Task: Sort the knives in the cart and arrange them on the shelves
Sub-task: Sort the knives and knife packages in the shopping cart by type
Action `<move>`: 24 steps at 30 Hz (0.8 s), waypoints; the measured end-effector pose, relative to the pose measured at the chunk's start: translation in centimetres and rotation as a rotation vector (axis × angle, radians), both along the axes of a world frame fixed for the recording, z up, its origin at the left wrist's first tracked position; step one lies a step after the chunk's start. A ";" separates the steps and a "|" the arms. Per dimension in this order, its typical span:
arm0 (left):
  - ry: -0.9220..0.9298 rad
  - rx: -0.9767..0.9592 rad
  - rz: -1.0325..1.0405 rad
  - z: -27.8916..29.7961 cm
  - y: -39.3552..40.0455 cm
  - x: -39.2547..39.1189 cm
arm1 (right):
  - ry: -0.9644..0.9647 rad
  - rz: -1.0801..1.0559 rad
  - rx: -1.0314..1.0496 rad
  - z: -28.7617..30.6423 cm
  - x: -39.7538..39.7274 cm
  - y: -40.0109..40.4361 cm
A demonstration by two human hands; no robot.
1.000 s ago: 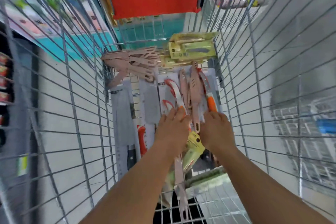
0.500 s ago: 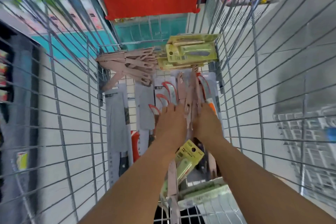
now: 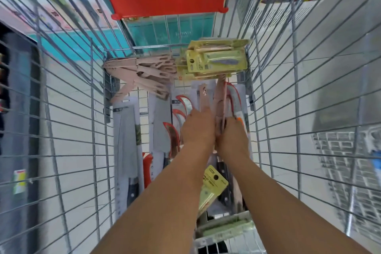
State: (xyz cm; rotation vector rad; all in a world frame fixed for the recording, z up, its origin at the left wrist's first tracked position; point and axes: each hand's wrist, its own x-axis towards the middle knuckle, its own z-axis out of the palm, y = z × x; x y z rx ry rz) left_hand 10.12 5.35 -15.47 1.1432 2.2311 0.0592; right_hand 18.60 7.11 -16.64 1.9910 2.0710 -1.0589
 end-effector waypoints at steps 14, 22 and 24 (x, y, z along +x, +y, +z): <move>-0.179 -0.076 0.163 1.0 -2.9 1.1 | -0.009 -0.044 0.017 -0.3 1.0 -0.5; -0.192 -0.052 0.289 0.6 -1.7 0.4 | 0.023 -0.036 -0.027 -0.2 1.4 -0.1; -0.234 -0.066 0.322 0.5 -1.5 0.2 | 0.032 -0.041 -0.042 -0.1 1.5 0.0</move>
